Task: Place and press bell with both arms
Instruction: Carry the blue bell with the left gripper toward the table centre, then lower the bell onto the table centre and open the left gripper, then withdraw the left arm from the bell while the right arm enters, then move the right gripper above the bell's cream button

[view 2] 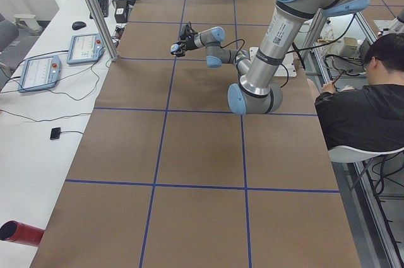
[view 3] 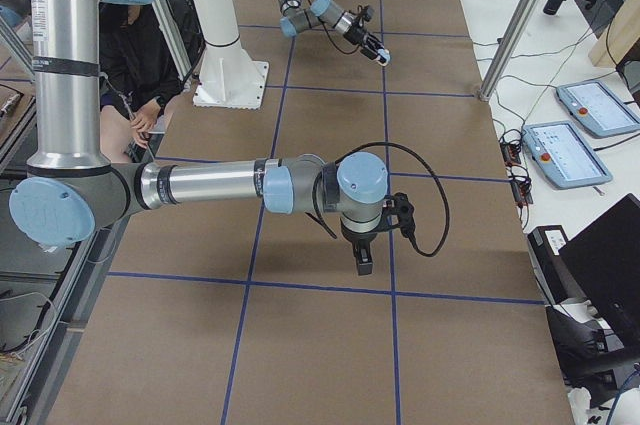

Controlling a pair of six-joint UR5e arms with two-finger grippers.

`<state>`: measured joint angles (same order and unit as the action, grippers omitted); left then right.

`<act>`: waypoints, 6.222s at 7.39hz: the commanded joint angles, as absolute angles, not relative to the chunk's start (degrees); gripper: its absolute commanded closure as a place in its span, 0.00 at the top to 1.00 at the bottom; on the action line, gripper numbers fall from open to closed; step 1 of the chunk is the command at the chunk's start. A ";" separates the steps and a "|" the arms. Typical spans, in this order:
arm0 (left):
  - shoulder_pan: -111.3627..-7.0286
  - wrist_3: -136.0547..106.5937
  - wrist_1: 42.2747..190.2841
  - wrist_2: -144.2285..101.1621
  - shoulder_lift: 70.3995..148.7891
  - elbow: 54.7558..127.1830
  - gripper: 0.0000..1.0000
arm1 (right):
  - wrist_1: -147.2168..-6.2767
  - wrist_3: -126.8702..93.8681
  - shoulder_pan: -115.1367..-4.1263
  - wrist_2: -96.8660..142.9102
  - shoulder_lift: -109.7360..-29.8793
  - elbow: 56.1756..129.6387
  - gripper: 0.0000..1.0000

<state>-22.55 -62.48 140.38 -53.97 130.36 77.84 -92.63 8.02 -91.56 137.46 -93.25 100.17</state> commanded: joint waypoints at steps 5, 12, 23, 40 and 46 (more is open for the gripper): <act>-18.98 -62.93 144.93 -44.65 139.92 58.81 0.00 | -92.55 7.91 -91.49 137.46 -93.25 99.84 1.00; -18.63 -62.75 144.32 -45.26 142.38 56.87 0.93 | -92.55 7.91 -91.41 137.46 -92.73 99.93 1.00; -40.65 -54.86 138.96 -80.53 128.89 72.04 0.99 | -91.32 -4.39 -85.89 141.60 -89.24 101.96 1.00; -83.41 2.81 117.60 -121.82 95.45 79.45 1.00 | -85.43 -68.03 -41.94 118.58 -46.24 86.49 0.00; -83.85 5.36 117.25 -121.73 94.06 79.80 1.00 | -85.17 -68.38 -37.80 116.63 -34.63 71.90 0.00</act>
